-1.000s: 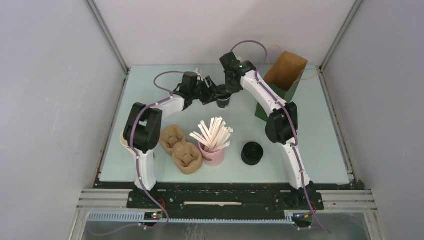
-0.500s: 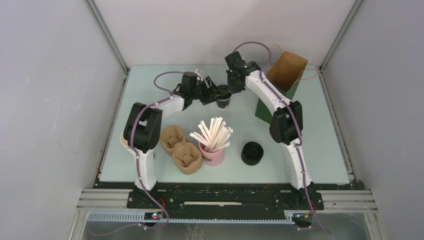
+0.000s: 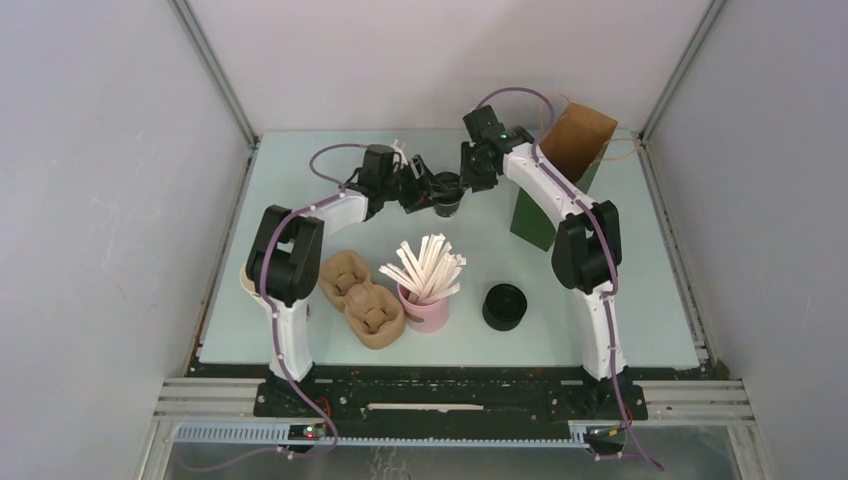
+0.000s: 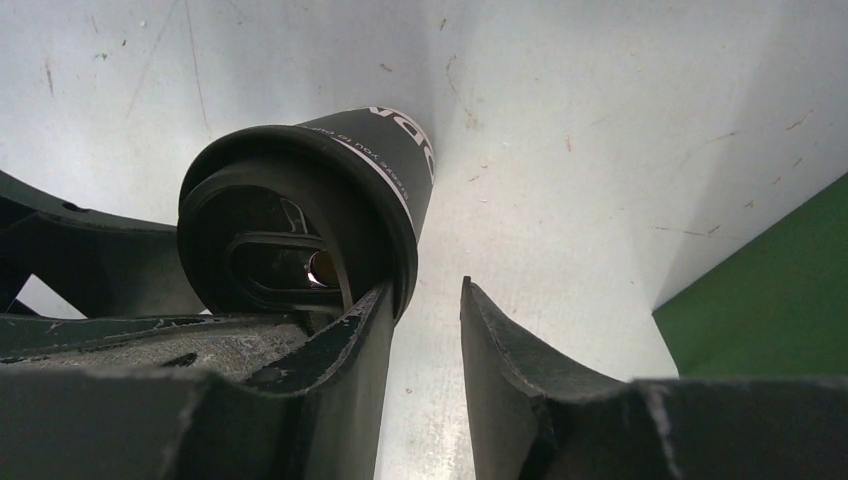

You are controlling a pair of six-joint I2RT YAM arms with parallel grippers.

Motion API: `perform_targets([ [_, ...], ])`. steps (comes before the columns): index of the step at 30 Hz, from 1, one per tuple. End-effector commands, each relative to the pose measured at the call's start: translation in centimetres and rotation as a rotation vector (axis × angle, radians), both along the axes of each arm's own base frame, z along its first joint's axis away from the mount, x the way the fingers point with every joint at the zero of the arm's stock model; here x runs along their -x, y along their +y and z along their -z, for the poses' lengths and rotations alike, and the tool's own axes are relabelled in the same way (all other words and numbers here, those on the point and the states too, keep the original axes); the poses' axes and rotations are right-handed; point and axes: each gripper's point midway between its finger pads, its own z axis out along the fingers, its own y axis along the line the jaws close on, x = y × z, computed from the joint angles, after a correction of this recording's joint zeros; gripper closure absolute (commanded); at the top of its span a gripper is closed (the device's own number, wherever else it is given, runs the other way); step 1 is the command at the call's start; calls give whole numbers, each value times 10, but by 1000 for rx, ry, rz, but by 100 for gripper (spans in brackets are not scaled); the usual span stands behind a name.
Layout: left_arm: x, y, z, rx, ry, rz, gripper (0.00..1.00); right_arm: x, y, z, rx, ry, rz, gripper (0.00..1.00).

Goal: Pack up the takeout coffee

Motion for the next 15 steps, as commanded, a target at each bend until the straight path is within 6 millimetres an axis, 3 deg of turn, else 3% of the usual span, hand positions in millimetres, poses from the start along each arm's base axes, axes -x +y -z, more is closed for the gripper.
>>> perform_targets([
  [1,39,9,61,-154,156,57,32,43,53,2,-142,116,-180,57],
  [7,25,6,40,-172,116,63,30,23,64,-19,-165,52,-219,56],
  [15,-3,1,20,-185,85,60,29,0,51,-32,-189,4,-212,54],
])
